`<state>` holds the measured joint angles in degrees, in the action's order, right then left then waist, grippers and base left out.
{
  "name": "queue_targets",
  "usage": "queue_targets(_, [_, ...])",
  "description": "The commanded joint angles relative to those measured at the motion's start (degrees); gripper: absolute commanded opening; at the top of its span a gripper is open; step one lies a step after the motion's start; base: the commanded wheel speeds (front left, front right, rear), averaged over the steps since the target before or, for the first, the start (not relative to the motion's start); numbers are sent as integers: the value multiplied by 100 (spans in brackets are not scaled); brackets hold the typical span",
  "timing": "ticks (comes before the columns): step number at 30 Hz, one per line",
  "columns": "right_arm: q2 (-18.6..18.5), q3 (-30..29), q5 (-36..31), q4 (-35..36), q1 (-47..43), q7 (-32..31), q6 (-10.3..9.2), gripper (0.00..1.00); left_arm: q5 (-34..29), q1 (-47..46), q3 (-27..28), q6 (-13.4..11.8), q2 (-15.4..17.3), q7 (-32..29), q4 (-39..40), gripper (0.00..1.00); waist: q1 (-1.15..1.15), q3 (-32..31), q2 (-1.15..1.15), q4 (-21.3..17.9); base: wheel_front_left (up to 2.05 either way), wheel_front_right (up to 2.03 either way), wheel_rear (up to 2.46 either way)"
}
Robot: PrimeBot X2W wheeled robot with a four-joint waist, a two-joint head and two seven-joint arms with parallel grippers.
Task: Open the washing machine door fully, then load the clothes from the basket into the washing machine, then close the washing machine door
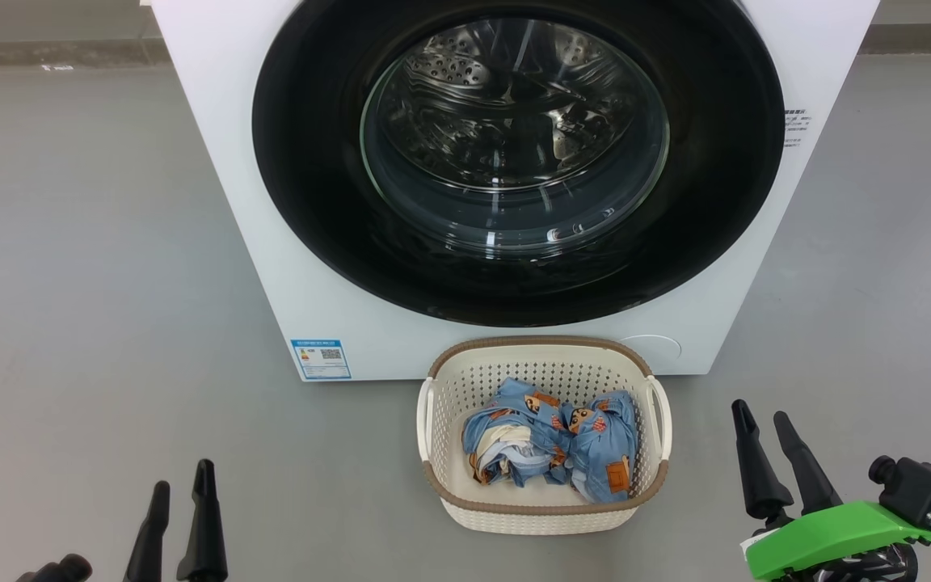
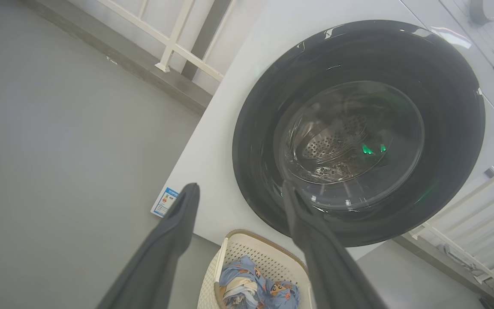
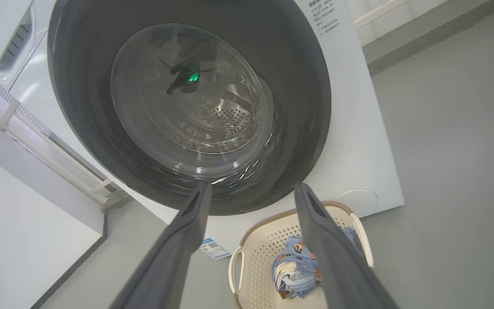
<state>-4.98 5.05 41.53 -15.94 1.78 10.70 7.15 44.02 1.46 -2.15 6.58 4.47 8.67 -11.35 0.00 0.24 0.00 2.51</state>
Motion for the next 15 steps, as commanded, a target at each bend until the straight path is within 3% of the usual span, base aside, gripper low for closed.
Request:
queue_targets(1, [-5, 38, -217, 149, 122, 70, 25, 100, -192, -87, 103, 42, 110, 77, 146, 100, 0, -1, 0, 0, 0, 0, 0])
queue_targets(15, [71, -78, -1316, 126, 46, 198, 28, 100, -1154, -108, 70, 59, 177, 273, 135, 100, 0, 15, 0, 1, 0, 0, 0])
